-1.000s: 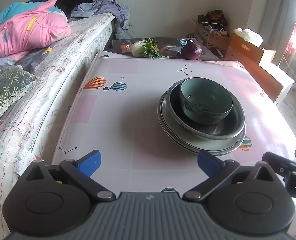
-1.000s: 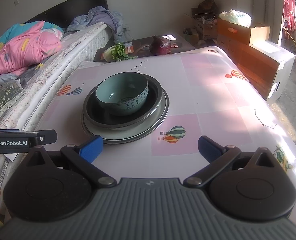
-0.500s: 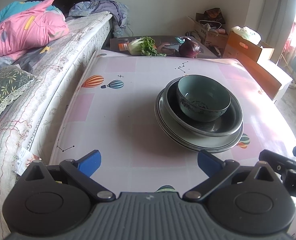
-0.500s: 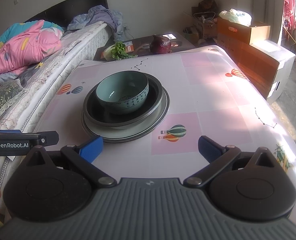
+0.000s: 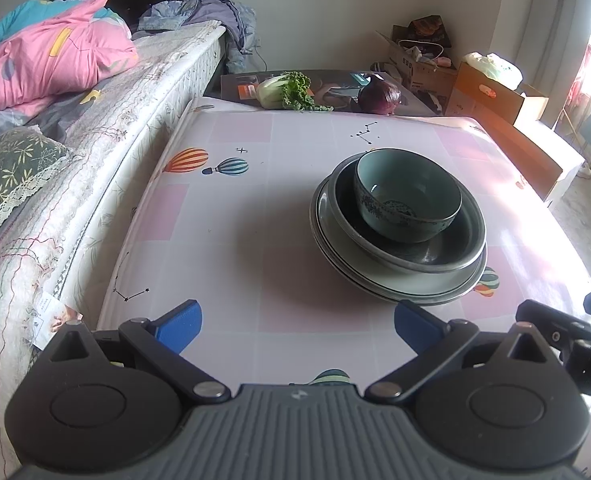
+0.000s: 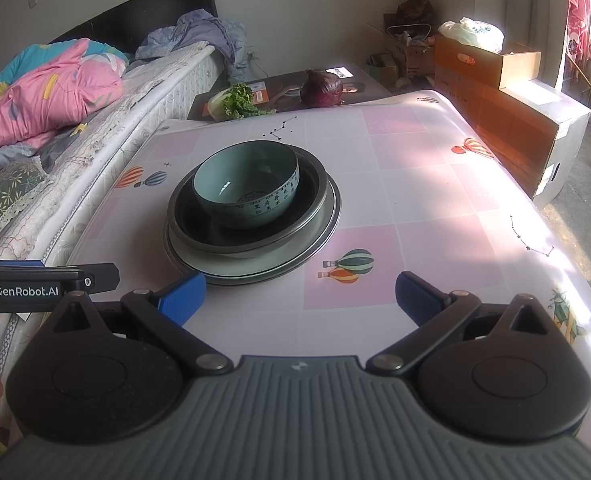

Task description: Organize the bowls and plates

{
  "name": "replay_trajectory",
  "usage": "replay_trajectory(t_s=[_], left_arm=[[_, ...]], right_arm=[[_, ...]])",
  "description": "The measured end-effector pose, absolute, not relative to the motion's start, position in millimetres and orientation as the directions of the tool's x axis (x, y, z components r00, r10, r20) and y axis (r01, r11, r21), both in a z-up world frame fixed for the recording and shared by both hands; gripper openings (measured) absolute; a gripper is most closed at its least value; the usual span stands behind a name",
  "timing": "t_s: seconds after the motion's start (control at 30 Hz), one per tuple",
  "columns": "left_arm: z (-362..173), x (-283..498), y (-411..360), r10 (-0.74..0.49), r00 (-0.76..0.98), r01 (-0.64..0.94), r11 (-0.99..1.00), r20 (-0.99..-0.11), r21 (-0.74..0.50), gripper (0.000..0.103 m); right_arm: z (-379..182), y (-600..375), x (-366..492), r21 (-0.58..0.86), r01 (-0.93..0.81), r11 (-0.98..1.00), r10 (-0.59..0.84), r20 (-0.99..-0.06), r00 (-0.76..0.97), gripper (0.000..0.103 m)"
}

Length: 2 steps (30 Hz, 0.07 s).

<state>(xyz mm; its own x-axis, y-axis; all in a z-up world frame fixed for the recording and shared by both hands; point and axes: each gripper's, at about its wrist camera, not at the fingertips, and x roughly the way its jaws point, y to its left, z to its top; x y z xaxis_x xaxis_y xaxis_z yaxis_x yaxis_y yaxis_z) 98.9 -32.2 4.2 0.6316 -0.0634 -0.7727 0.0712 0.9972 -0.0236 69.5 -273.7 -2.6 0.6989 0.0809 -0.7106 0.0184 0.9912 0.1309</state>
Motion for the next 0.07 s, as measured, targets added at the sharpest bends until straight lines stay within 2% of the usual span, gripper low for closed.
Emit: replay_trajectory(t_s=[0.07], left_arm=[[4.1,98.7,-32.3,-0.064,0.631,0.071,0.997,-0.773,-0.025,0.103]], right_arm=[[-3.4,-272.6,69.6,0.134,0.020,0.991,0.082,-0.711,0.698,0.102]])
